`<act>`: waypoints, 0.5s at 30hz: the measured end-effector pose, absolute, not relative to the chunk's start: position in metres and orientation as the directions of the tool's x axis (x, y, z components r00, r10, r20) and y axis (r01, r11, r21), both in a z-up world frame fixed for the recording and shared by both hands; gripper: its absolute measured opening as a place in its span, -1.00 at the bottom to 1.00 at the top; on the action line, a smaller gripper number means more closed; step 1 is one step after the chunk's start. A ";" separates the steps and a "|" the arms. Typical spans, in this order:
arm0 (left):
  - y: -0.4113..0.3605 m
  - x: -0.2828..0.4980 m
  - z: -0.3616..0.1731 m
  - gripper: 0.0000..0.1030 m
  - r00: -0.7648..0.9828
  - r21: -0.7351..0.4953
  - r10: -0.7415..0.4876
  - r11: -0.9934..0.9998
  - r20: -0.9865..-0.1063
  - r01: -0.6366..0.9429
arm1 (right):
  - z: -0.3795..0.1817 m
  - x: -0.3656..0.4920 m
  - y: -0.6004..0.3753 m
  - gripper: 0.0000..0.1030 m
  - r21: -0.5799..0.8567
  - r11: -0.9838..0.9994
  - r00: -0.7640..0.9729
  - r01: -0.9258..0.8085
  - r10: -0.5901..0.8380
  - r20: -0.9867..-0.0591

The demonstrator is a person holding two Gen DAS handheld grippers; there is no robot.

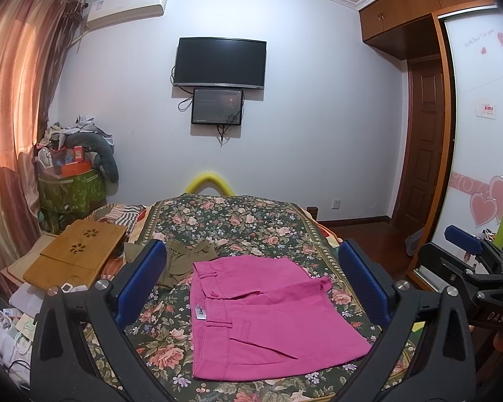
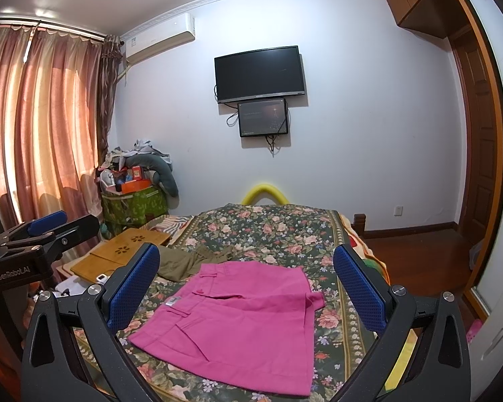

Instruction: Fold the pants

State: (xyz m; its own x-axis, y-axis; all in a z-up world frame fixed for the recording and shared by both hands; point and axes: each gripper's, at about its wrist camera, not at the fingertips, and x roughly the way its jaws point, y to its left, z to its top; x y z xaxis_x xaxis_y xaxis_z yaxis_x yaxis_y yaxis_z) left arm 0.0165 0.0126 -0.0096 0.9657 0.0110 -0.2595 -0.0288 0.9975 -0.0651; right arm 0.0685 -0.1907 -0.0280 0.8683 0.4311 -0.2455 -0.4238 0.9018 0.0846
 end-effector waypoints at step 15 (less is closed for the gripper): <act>0.016 0.052 -0.021 1.00 0.946 -0.048 -0.008 0.999 -0.325 -0.008 | -0.049 0.098 -0.194 1.00 0.098 0.909 0.857 -0.406 0.415 -0.304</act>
